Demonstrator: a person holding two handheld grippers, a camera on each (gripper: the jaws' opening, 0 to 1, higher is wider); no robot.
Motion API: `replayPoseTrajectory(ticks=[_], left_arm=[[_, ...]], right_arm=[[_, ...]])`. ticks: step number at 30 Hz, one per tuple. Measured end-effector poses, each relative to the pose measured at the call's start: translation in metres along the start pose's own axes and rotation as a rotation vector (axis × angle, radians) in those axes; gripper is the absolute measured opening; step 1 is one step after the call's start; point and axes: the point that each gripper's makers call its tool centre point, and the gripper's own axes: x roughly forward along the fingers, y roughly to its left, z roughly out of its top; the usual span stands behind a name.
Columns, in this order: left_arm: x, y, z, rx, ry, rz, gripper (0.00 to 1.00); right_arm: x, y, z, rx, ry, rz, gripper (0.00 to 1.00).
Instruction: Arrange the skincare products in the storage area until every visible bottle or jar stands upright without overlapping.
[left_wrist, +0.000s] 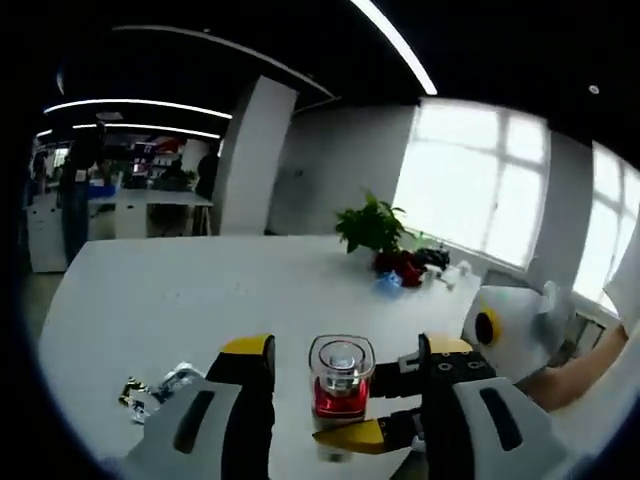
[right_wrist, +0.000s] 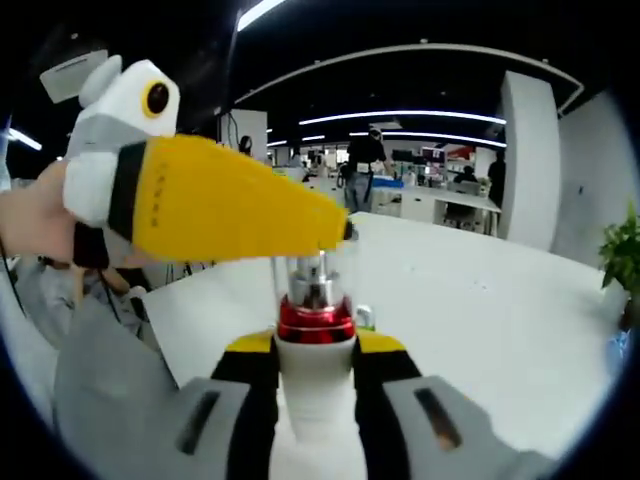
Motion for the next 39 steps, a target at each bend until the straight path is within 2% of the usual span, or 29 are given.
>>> replayPoseTrajectory(ticks=[14,20,22,27,30,33,35,39], left_arm=[[0.005,-0.011,-0.018,0.038,0.061,-0.009,0.39],[0.012,-0.013,-0.029,0.068,0.109,-0.007,0.30],[0.015,-0.017,-0.030,0.055,0.110,-0.023,0.26],[0.023,-0.022,-0.033,0.084,0.136,-0.046,0.25],[0.027,-0.023,-0.040,0.115,0.186,-0.087,0.25],[0.030,-0.026,-0.045,0.165,0.225,-0.148,0.25],[0.031,-0.029,-0.044,0.206,0.244,-0.205,0.25],[0.032,-0.042,-0.040,0.264,0.260,-0.360,0.25]], right_arm=[[-0.018,0.003,0.005,-0.005,-0.018,-0.006,0.28],[-0.024,-0.001,0.008,0.003,-0.030,-0.016,0.28],[-0.024,-0.004,0.006,0.003,-0.025,-0.020,0.28],[-0.028,-0.010,0.000,0.019,-0.029,-0.028,0.28],[-0.027,-0.013,-0.006,0.026,-0.027,-0.015,0.28],[-0.027,-0.012,-0.012,0.061,-0.026,0.060,0.29],[-0.028,-0.012,-0.012,0.059,-0.037,0.093,0.30],[-0.030,-0.013,-0.020,0.049,-0.033,0.177,0.34]])
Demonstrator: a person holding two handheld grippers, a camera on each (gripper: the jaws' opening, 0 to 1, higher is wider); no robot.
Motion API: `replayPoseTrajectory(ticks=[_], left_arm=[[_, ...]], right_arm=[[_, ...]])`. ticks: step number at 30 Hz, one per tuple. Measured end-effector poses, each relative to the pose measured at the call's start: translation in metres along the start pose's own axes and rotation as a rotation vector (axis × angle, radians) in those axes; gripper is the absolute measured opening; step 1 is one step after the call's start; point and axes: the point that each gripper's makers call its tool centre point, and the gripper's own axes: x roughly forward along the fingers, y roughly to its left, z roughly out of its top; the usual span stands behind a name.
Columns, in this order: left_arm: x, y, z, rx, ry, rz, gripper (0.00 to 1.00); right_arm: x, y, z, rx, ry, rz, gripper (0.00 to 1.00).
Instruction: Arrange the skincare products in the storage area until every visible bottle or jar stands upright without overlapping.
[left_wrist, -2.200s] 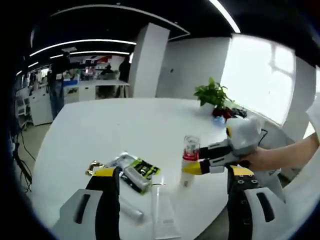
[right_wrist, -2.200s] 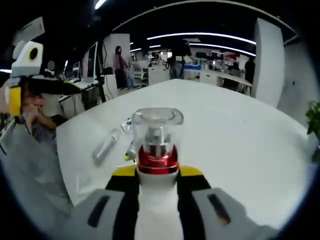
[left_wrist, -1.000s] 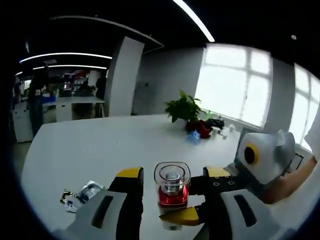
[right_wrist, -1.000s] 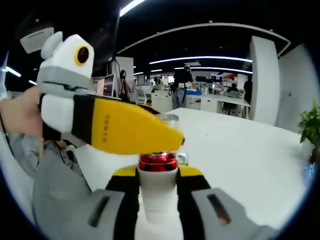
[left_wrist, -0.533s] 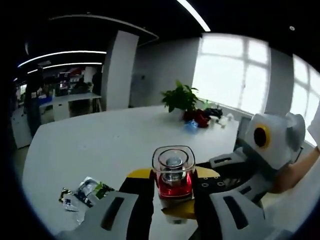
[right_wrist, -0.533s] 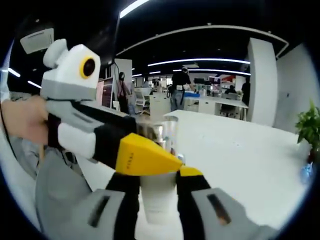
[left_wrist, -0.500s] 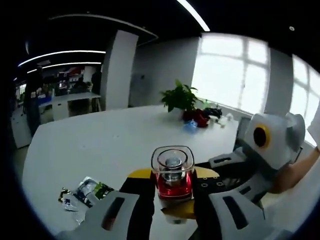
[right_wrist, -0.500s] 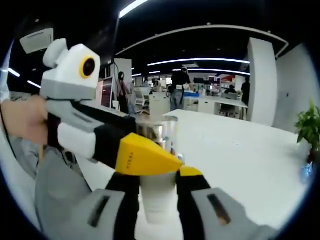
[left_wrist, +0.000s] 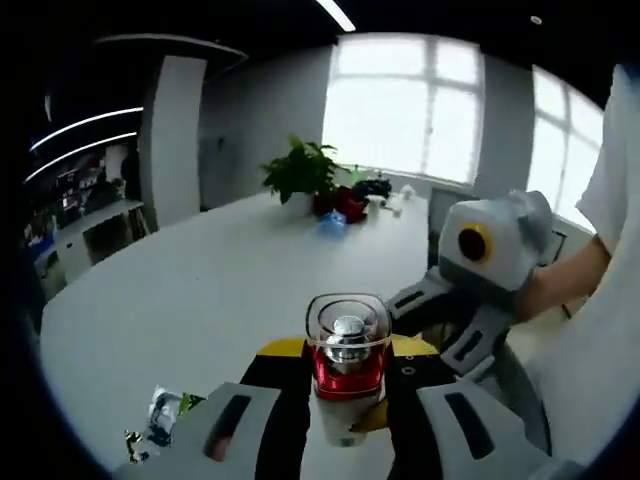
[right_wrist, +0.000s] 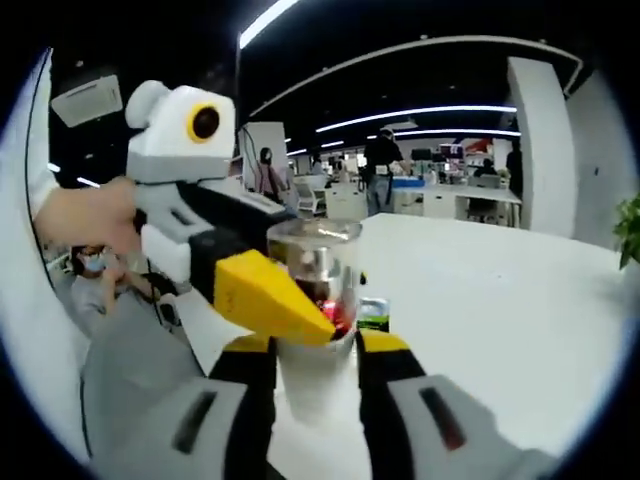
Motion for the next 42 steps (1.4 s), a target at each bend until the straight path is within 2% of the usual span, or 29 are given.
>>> replayPoseTrajectory(ticks=[4,7,10,15,23,32,42], left_arm=[[0.002,-0.010,0.004,0.058,0.007,-0.143,0.25],[0.005,-0.013,0.003,0.074,0.019,-0.198,0.25],[0.011,-0.005,0.001,0.076,0.028,-0.224,0.25],[0.027,0.008,-0.009,0.073,0.053,-0.229,0.25],[0.050,0.031,-0.028,0.001,0.074,-0.193,0.26],[0.064,0.042,-0.050,0.001,0.126,-0.203,0.26],[0.073,0.061,-0.054,-0.009,0.127,-0.199,0.27]], right_arm=[[-0.002,0.000,0.000,0.021,-0.028,0.075,0.37],[-0.002,0.002,-0.002,0.005,-0.017,0.121,0.34],[0.002,-0.005,-0.005,-0.004,0.004,0.070,0.33],[0.010,-0.026,-0.019,-0.017,0.055,-0.033,0.32],[0.026,-0.052,-0.044,-0.011,0.106,-0.101,0.32],[0.038,-0.063,-0.068,-0.004,0.167,-0.133,0.32],[0.047,-0.082,-0.074,-0.021,0.194,-0.150,0.32]])
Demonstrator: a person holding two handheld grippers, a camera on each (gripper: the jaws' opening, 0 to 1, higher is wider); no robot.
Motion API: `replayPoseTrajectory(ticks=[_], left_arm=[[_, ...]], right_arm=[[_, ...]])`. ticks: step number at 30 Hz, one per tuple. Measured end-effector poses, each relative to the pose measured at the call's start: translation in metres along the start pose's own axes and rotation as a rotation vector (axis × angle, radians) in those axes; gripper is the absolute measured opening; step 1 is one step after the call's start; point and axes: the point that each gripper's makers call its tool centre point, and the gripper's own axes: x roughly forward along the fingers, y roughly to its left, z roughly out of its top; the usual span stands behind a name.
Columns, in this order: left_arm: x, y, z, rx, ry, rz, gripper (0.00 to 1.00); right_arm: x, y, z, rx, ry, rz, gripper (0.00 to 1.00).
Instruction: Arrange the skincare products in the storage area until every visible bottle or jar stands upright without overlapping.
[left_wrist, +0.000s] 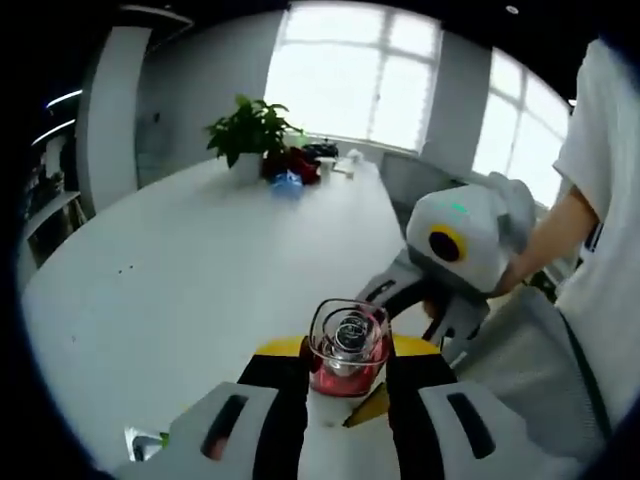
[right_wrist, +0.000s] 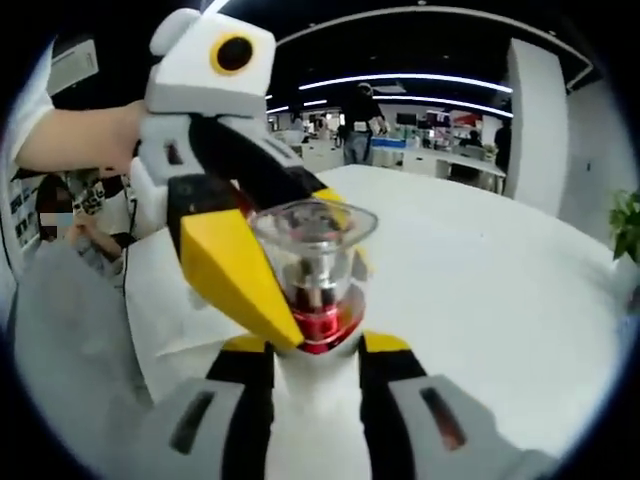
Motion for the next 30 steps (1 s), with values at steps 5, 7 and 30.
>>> replayPoseTrajectory(ticks=[5,7,30], left_arm=[[0.001,0.011,0.004,0.001,-0.013,0.008,0.27],[0.001,0.015,0.006,0.005,-0.013,0.011,0.27],[0.008,0.054,0.021,0.037,-0.007,0.030,0.27]], right_arm=[[0.007,-0.011,0.004,-0.022,0.001,-0.007,0.32],[0.010,-0.015,0.006,-0.023,0.004,-0.003,0.32],[0.035,-0.051,0.018,-0.062,0.012,0.023,0.32]])
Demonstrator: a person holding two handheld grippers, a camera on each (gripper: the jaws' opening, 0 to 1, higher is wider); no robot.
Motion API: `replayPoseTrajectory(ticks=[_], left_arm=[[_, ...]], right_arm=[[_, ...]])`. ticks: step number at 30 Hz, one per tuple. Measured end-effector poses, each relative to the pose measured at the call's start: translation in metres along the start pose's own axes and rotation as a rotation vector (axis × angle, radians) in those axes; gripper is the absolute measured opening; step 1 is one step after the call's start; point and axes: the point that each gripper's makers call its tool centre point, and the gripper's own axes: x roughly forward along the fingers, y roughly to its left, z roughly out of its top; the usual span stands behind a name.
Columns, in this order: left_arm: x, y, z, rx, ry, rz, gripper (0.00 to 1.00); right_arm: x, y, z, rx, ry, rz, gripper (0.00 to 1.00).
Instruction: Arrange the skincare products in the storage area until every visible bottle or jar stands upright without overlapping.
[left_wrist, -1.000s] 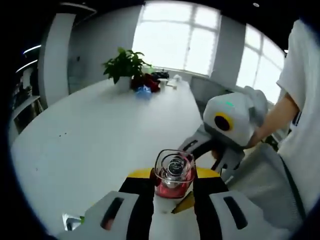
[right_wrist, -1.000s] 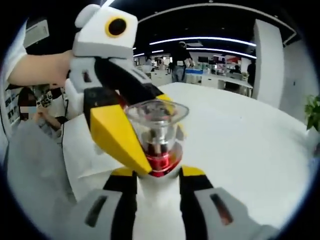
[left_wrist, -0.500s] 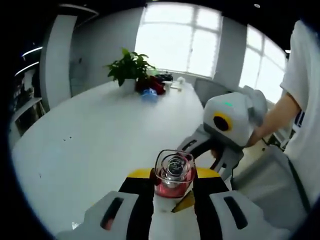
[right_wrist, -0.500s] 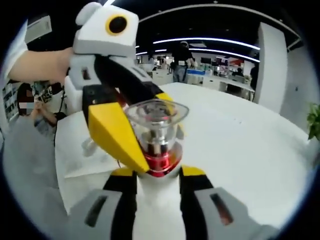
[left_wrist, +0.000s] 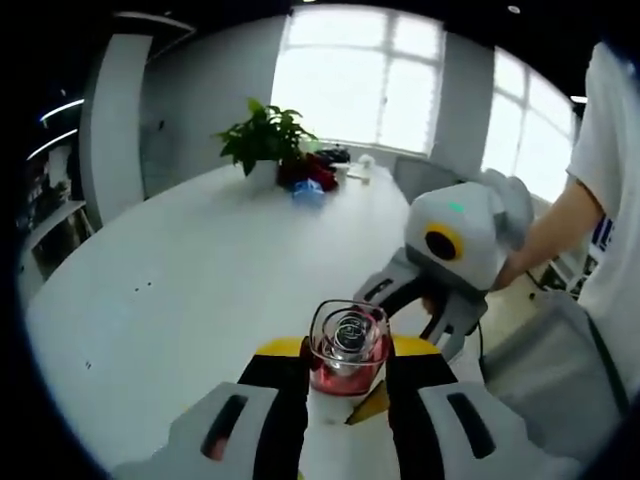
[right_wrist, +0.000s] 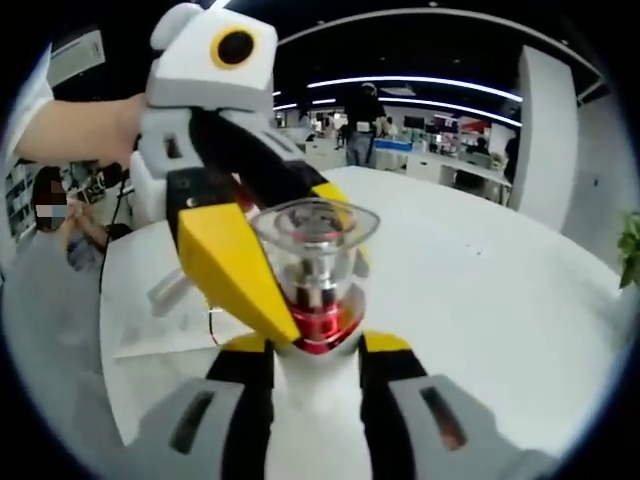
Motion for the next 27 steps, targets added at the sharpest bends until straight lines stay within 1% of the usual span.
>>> replayPoseTrajectory(ticks=[5,10,11,12,13,14,16,17,19,23,27], left_arm=[[0.000,0.002,0.000,0.001,0.005,0.004,0.26],[-0.001,0.003,0.001,0.005,0.006,0.007,0.27],[-0.002,0.003,0.003,0.003,-0.002,0.012,0.27],[-0.002,0.004,0.004,0.001,-0.005,0.014,0.28],[-0.003,0.005,0.006,-0.005,-0.013,0.023,0.29],[-0.004,0.006,0.007,-0.008,-0.016,0.030,0.31],[-0.006,0.008,0.009,-0.014,-0.021,0.047,0.33],[-0.008,0.009,0.010,-0.019,-0.025,0.053,0.34],[-0.011,0.009,0.011,-0.026,-0.032,0.061,0.35],[-0.016,0.007,0.011,-0.035,-0.035,0.076,0.39],[-0.023,0.002,0.008,-0.049,-0.040,0.091,0.43]], right_arm=[[0.002,-0.001,0.001,0.000,0.000,0.009,0.32],[0.002,-0.001,0.001,-0.008,-0.009,-0.001,0.34],[0.002,-0.004,0.003,-0.001,-0.023,-0.028,0.39],[0.001,-0.004,0.002,-0.001,-0.024,-0.032,0.48],[0.001,-0.005,0.002,0.005,-0.025,-0.034,0.52],[-0.001,-0.006,0.001,0.023,-0.024,-0.038,0.53],[-0.005,-0.004,0.000,0.029,-0.021,-0.032,0.47],[-0.006,-0.004,0.000,0.028,-0.020,-0.032,0.47],[-0.009,-0.002,0.000,0.029,-0.022,-0.032,0.49],[-0.015,0.002,0.000,0.030,-0.017,-0.041,0.50],[-0.021,0.009,-0.002,0.037,-0.013,-0.043,0.55]])
